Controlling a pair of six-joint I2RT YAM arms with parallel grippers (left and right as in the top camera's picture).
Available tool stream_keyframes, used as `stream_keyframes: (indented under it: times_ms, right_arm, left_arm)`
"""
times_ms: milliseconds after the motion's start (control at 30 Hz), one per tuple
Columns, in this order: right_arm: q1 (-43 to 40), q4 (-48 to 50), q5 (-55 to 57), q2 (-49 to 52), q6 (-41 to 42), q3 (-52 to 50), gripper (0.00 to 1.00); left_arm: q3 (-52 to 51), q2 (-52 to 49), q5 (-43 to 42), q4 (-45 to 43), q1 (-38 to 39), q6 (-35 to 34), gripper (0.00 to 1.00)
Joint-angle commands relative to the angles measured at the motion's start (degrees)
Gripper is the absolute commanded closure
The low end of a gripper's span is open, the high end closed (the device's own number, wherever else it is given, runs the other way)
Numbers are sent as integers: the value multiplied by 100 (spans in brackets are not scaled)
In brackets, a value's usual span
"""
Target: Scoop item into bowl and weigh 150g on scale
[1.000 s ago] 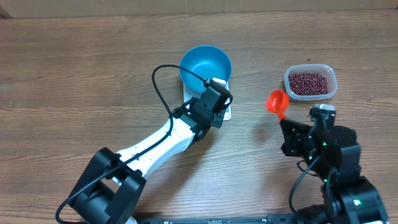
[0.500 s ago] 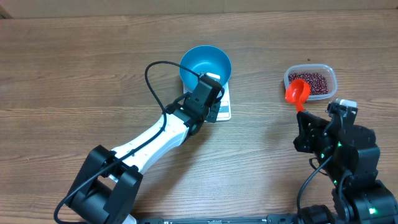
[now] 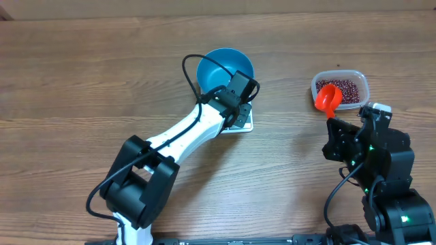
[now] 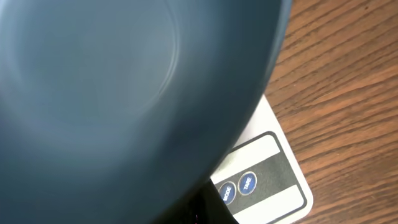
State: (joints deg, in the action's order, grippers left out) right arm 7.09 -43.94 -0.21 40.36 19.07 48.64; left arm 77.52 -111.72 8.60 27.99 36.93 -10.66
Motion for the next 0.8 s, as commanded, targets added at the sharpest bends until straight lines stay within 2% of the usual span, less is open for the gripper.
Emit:
stream_keyframes:
  times_ms: [0, 767]
  right_arm:
    - [-44, 55, -31, -31, -120, 214, 97]
    - [-44, 55, -33, -31, -140, 214, 97]
  left_arm:
    - [151, -216, -20, 48, 28, 149, 96]
    - [133, -293, -85, 221, 205, 232, 96]
